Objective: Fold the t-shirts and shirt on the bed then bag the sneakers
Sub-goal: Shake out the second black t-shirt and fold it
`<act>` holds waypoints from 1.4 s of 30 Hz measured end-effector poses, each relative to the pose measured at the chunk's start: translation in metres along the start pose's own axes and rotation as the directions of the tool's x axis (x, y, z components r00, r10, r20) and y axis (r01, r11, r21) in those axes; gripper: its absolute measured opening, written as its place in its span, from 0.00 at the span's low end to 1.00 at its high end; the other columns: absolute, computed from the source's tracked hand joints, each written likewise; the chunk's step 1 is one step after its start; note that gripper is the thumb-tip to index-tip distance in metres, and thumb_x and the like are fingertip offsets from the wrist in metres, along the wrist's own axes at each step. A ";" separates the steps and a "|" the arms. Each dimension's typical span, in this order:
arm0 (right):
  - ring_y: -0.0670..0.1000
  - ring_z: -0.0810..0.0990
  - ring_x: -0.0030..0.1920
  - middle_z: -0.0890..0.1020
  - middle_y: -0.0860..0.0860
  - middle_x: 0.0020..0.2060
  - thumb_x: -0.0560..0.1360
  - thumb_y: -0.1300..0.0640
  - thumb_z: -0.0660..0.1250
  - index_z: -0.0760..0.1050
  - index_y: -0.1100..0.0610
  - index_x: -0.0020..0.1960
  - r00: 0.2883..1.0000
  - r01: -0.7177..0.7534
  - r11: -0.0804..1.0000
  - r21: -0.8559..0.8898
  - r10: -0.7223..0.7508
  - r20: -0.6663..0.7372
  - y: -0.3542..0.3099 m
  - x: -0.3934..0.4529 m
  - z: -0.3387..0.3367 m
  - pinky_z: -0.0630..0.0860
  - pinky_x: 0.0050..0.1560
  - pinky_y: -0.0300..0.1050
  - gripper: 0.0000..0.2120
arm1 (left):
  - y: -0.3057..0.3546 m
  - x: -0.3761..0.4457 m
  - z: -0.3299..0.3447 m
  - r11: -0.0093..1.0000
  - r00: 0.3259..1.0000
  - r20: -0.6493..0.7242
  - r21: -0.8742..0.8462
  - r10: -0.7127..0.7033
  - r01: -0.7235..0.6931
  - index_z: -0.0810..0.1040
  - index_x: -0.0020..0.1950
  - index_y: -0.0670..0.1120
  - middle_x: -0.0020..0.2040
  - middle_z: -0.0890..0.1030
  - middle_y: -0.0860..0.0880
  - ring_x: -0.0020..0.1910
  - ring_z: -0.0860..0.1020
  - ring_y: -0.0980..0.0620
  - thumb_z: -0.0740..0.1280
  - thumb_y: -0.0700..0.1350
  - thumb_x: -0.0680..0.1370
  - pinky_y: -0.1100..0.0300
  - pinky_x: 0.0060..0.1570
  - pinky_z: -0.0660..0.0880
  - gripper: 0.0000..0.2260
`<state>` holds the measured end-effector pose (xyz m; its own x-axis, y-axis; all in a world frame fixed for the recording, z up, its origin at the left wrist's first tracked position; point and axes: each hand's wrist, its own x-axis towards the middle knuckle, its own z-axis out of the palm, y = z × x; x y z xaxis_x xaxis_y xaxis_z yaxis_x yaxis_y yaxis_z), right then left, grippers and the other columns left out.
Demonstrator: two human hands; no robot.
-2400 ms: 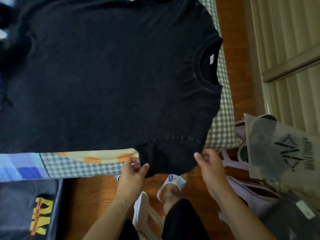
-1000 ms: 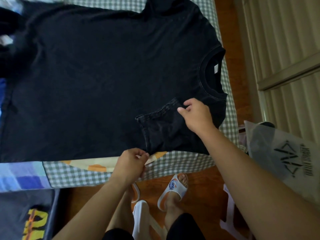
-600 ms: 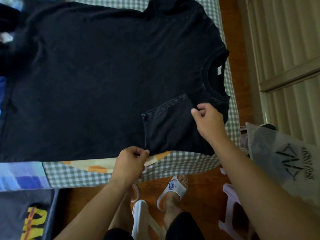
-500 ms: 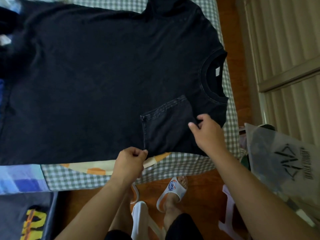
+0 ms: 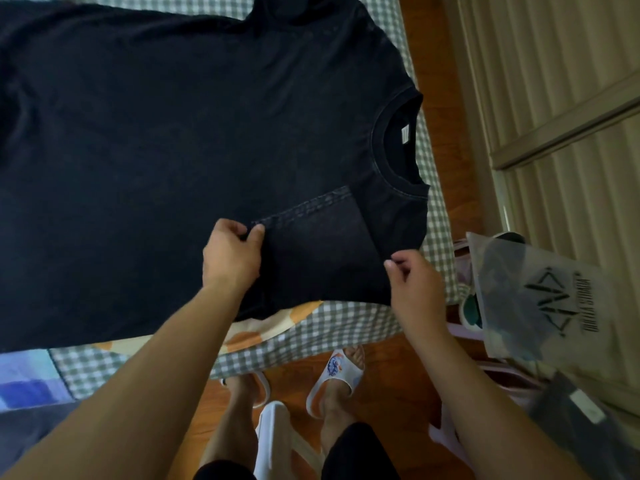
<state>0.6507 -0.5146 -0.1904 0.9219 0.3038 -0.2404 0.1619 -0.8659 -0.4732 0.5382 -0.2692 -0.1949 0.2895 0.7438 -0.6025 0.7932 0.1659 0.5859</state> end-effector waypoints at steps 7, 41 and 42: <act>0.53 0.84 0.46 0.84 0.54 0.47 0.82 0.53 0.66 0.77 0.57 0.51 0.784 -0.591 0.531 0.608 0.555 0.277 0.011 -0.017 0.004 0.82 0.47 0.51 0.07 | -0.079 -0.067 -0.013 0.491 0.688 0.188 0.573 0.701 -0.657 0.73 0.53 0.46 0.47 0.73 0.47 0.45 0.72 0.46 0.67 0.54 0.80 0.50 0.41 0.72 0.12; 0.50 0.80 0.60 0.81 0.53 0.61 0.79 0.54 0.69 0.75 0.56 0.64 0.651 -0.510 -0.181 0.841 0.558 0.515 -0.037 -0.046 0.030 0.78 0.57 0.45 0.15 | -0.229 0.046 -0.218 0.293 0.804 0.069 -0.910 -0.590 0.293 0.68 0.48 0.48 0.48 0.78 0.51 0.45 0.78 0.52 0.64 0.47 0.82 0.60 0.44 0.75 0.06; 0.51 0.80 0.59 0.80 0.54 0.60 0.80 0.54 0.68 0.76 0.56 0.62 0.652 -0.518 -0.171 0.838 0.556 0.516 -0.038 -0.049 0.026 0.77 0.60 0.47 0.12 | -0.242 0.051 -0.224 0.286 0.776 0.108 -0.891 -0.622 0.353 0.69 0.51 0.46 0.54 0.81 0.47 0.53 0.80 0.46 0.63 0.49 0.83 0.55 0.48 0.77 0.07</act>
<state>0.5901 -0.4867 -0.1824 0.5094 -0.0790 -0.8569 -0.7999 0.3237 -0.5053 0.2409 -0.1263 -0.2466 -0.2109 0.4040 -0.8901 -0.1488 0.8867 0.4377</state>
